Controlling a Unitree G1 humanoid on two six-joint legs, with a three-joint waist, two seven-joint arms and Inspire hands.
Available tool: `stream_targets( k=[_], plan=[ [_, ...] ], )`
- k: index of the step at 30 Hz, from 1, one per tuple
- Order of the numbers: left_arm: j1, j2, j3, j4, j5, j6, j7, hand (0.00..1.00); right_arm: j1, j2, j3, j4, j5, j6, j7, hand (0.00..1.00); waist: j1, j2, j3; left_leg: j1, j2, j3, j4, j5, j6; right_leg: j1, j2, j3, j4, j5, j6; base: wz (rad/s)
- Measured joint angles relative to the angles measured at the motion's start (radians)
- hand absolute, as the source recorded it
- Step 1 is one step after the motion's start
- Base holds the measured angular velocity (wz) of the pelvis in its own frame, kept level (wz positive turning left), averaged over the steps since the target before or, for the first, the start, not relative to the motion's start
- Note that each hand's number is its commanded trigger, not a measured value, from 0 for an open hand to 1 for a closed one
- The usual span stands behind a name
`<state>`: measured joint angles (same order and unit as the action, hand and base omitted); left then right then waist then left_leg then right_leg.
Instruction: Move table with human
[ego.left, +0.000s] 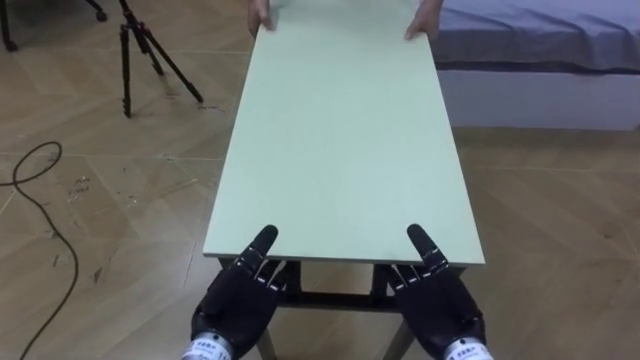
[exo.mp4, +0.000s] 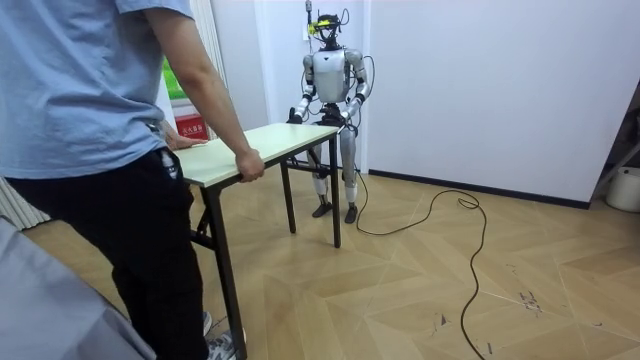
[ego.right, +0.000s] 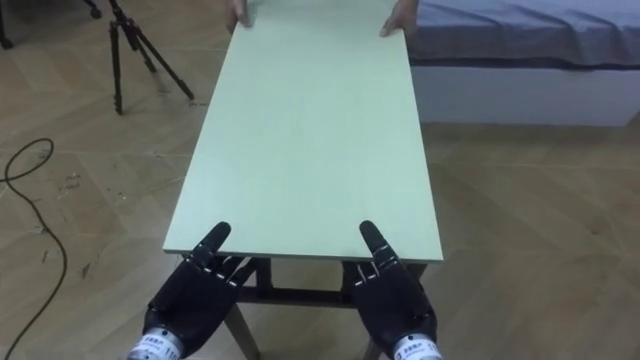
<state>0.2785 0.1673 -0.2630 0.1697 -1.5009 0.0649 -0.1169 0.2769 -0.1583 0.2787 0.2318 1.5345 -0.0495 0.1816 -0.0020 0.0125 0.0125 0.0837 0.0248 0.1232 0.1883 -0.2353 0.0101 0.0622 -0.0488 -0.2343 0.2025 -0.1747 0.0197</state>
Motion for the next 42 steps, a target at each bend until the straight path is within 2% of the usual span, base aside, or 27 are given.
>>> stream_targets(
  k=[6,18,19,20,21,28,34,37,42],
  plan=[
    [0.001,0.0,0.001,-0.013,0.0,-0.033,0.002,0.0,0.003,0.011,0.006,-0.023,0.002,-0.003,-0.02,0.0,0.007,0.0,-0.0004,-0.002,0.0,0.006,0.0,0.0,0.0,-0.007,-0.001,0.005,0.0,0.0,0.0,-0.02],
    [0.003,0.0,0.001,-0.013,0.0,-0.034,0.002,0.0,0.002,0.015,0.006,-0.025,0.018,-0.002,-0.029,0.0,0.007,0.005,-0.0024,-0.002,-0.001,0.003,0.002,0.0,0.0,-0.008,-0.001,0.005,0.0,0.0,0.0,0.0],
    [0.003,0.0,0.001,-0.013,0.0,-0.034,0.002,0.09,0.001,0.015,0.006,-0.025,0.018,-0.002,-0.028,0.0,0.007,0.005,-0.0024,-0.002,-0.001,0.003,0.002,0.0,0.0,-0.008,-0.001,0.006,0.0,0.0,0.0,0.0],
    [0.003,0.0,0.001,-0.013,-0.001,-0.034,0.002,0.72,0.001,0.015,0.006,-0.026,0.02,-0.002,-0.028,0.43,0.007,0.005,-0.0024,-0.002,-0.001,0.003,0.002,0.0,0.0,-0.008,-0.001,0.008,0.0,0.0,0.0,0.0],
    [0.001,0.0,0.003,-0.013,0.0,-0.033,0.002,1.0,0.001,0.015,0.006,-0.029,0.029,0.0,-0.026,1.0,0.007,0.006,-0.0022,-0.001,-0.001,0.003,0.002,0.0,0.0,-0.008,-0.001,0.01,0.0,0.0,0.0,0.0],
    [-0.002,0.0,0.034,-0.012,0.0,-0.019,0.002,1.0,-0.001,0.015,-0.001,-0.045,0.03,0.03,-0.005,1.0,0.005,0.015,0.0016,0.006,-0.001,0.009,0.001,0.0,0.0,-0.005,-0.001,0.013,0.0,0.0,0.0,0.0],
    [-0.008,-0.006,0.041,-0.02,0.0,0.0,0.002,1.0,-0.003,0.019,-0.021,-0.052,0.031,0.054,-0.03,1.0,0.008,0.017,0.0012,-0.003,0.0,0.01,0.002,0.0,0.0,-0.011,0.0,0.011,0.0,0.0,0.0,0.0],
    [-0.005,-0.017,0.041,-0.02,-0.001,0.008,0.012,1.0,0.0,0.024,-0.024,-0.053,0.023,0.049,-0.048,1.0,0.008,0.014,0.0036,-0.004,0.0,0.009,0.001,0.0,0.0,-0.012,0.0,0.012,0.0,0.0,0.0,0.0],
    [-0.002,-0.016,0.039,-0.02,0.01,0.012,0.026,1.0,-0.001,0.028,-0.024,-0.054,0.008,0.036,-0.061,1.0,0.009,0.012,0.0054,-0.005,0.0,0.007,0.0,0.0,0.0,-0.013,0.0,0.012,-0.001,0.0,0.0,0.0]
  ],
)
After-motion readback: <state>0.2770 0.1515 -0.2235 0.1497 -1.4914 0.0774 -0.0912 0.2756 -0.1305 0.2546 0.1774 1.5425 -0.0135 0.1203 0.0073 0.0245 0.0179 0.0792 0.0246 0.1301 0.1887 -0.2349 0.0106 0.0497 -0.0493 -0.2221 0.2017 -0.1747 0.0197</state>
